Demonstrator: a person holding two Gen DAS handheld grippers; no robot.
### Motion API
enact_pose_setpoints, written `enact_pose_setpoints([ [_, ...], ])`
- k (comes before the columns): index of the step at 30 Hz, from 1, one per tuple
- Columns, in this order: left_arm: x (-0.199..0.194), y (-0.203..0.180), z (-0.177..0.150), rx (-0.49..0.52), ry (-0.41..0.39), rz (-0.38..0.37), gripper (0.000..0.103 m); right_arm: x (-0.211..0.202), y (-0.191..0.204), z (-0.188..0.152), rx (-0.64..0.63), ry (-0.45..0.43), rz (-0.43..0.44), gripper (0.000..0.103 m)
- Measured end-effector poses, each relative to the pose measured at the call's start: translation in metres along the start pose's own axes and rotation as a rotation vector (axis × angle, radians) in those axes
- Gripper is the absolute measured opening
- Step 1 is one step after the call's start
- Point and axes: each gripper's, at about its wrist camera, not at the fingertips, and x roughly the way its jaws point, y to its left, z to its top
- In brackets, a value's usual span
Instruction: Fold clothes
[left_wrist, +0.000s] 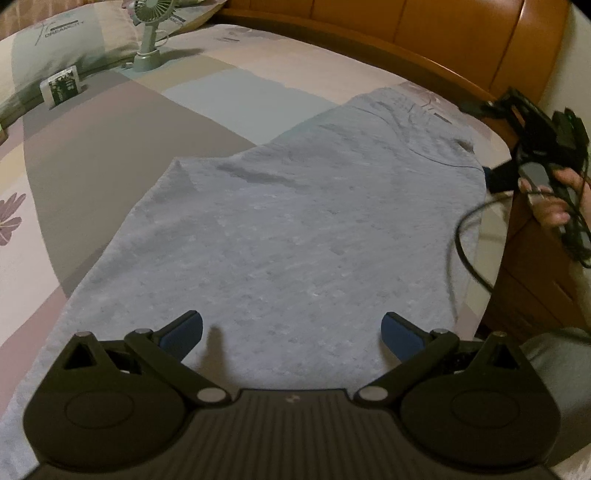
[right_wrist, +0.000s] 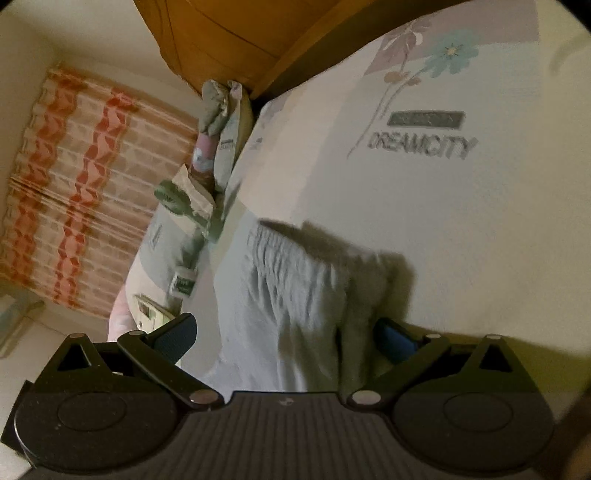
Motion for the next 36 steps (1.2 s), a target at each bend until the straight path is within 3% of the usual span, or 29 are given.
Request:
enact_pose_setpoints([
  [4, -0.001, -0.002, 0.001, 0.009, -0.005, -0.003, 0.102, 0.004, 0.007, 0.000, -0.001, 0.019, -0.025, 0.103],
  [8, 0.000, 0.000, 0.001, 0.001, 0.000, -0.001, 0.102, 0.007, 0.012, -0.021, -0.001, 0.098, 0.012, 0.103],
  [20, 0.000, 0.000, 0.001, 0.001, -0.005, -0.009, 0.102, 0.030, 0.026, -0.016, -0.056, 0.046, -0.025, 0.103],
  [29, 0.004, 0.001, 0.001, -0.011, 0.001, 0.006, 0.102, 0.031, 0.021, -0.012, -0.205, 0.016, 0.072, 0.103],
  [36, -0.004, 0.005, -0.003, -0.043, -0.007, 0.027, 0.102, 0.032, 0.031, -0.026, -0.353, -0.008, 0.033, 0.101],
])
